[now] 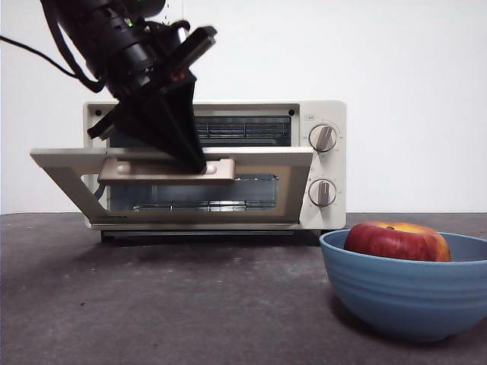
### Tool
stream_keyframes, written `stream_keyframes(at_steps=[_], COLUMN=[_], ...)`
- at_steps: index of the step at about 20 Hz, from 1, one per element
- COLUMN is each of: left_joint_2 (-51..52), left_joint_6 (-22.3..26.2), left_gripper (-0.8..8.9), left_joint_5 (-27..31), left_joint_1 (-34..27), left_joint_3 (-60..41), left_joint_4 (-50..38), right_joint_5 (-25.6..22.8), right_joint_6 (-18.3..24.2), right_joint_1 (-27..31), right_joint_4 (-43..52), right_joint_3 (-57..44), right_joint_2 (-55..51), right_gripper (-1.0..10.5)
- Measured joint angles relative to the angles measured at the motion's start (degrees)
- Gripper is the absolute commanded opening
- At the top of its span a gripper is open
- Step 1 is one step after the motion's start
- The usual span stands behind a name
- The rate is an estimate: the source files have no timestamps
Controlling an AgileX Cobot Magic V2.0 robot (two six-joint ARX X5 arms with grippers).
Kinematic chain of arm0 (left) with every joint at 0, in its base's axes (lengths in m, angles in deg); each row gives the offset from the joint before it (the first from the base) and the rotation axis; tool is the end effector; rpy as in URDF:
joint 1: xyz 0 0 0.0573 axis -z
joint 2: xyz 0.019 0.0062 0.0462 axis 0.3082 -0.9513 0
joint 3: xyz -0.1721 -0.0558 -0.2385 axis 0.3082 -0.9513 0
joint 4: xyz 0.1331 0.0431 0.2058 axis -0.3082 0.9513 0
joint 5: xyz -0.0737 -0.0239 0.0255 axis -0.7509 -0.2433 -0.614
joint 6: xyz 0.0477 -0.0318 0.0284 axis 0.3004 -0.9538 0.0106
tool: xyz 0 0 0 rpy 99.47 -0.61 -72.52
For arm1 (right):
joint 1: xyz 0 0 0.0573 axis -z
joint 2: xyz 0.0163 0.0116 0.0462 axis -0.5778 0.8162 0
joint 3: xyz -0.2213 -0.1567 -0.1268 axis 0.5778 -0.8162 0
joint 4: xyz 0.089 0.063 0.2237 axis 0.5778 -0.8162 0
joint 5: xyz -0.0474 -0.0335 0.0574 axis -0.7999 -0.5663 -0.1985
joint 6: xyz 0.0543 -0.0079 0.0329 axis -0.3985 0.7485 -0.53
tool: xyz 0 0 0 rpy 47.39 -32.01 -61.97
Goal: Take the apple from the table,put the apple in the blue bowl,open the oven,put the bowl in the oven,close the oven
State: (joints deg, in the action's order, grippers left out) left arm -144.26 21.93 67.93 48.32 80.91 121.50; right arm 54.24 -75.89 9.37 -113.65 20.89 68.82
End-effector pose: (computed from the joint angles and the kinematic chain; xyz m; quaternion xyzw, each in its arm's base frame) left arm 0.2798 -0.1830 0.2782 -0.0071 0.4963 -0.3555 0.7920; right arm 0.0901 0.0413 0.2817 0.0221 0.5074 0.0861 0.8571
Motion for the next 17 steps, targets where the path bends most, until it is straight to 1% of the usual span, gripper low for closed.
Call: stream_keyframes(at_steps=[4,6,9,11,14,15,17], left_joint_2=[0.00,0.00,1.36,4.76,11.74,14.47,19.30], left_joint_6=[0.26,1.53,2.62,2.78,2.78,2.80,2.80], left_gripper=[0.07,0.07,0.07,0.07,0.07,0.07,0.07], left_joint_5=[1.31,1.64,1.66,1.66,1.68,1.66,1.66], left_joint_1=[0.24,0.24,0.24,-0.04,-0.87,-1.18,-2.43], left_joint_3=[0.00,0.00,0.00,0.00,0.00,0.00,0.00], left_joint_4=[2.86,5.60,6.38,6.40,6.40,6.40,6.56], right_joint_5=[0.98,2.34,5.01,7.32,9.20,9.53,11.78], right_joint_6=[0.42,1.03,2.62,4.63,7.76,8.63,9.68], right_joint_1=[0.17,0.17,0.24,1.09,3.08,3.91,5.44], right_joint_4=[-0.13,-0.09,1.75,3.39,4.50,5.31,7.74], right_joint_3=[0.00,0.00,0.00,0.00,0.00,0.00,-0.02], right_joint_2=[2.19,4.37,8.57,11.45,15.06,16.31,17.97], right_gripper=[4.5,4.5,4.5,4.5,4.4,4.4,4.2])
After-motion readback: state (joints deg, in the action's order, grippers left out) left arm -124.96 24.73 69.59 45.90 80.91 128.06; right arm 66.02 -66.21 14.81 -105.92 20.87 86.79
